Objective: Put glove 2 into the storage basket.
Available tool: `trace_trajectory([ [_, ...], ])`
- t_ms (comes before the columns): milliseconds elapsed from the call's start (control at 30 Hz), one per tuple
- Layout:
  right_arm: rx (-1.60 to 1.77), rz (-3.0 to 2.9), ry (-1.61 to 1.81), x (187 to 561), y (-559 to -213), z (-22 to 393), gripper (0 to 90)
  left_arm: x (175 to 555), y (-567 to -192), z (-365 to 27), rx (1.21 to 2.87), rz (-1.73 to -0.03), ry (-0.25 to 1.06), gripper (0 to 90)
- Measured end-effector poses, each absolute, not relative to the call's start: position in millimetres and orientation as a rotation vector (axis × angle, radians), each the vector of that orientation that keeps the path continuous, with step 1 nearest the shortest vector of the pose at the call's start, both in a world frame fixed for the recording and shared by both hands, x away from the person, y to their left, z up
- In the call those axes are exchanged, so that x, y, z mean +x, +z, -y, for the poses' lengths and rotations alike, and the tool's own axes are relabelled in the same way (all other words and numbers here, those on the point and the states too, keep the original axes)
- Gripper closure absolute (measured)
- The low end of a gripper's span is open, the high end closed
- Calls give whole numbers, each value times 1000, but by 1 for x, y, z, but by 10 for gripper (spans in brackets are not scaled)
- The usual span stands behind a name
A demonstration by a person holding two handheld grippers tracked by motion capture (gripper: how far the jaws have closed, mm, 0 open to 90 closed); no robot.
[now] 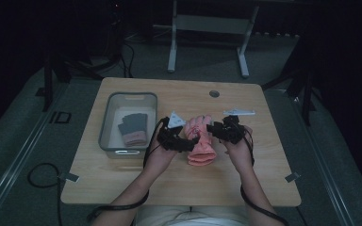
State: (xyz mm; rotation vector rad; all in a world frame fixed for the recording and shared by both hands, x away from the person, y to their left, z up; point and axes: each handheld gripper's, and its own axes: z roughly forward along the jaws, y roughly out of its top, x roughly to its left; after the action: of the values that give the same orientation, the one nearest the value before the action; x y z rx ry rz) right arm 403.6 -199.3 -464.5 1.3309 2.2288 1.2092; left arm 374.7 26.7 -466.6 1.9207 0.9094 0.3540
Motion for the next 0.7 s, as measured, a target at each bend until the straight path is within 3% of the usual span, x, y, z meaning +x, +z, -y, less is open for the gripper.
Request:
trace_trajectory([
  [33, 1349, -2253, 1208, 409, -471, 197, 531, 395, -475, -26, 1910, -1017, 298, 139],
  [200, 1388, -2343, 1076, 418, -499, 198, 476, 411, -496, -21, 1968, -1118, 254, 144],
  [233, 1412, -2378, 1050, 423, -513, 202, 426, 419, -513, -18, 2024, -1170, 183, 144],
  [367, 1500, -2414, 1128, 428, -524, 213, 422, 426, -531, -20, 1976, -1227, 42, 146],
  [467, 1516, -2455, 1154, 431, -526, 212, 483, 432, -543, -20, 1945, -1260, -35, 152],
  [533, 1516, -2472, 1140, 432, -526, 211, 520, 436, -551, -21, 1898, -1233, -139, 227],
  [600, 1502, -2483, 1118, 432, -527, 209, 564, 440, -555, -22, 1872, -1198, -220, 379],
  [700, 1525, -2486, 1148, 432, -528, 211, 608, 442, -557, -24, 1851, -1183, -278, 488],
])
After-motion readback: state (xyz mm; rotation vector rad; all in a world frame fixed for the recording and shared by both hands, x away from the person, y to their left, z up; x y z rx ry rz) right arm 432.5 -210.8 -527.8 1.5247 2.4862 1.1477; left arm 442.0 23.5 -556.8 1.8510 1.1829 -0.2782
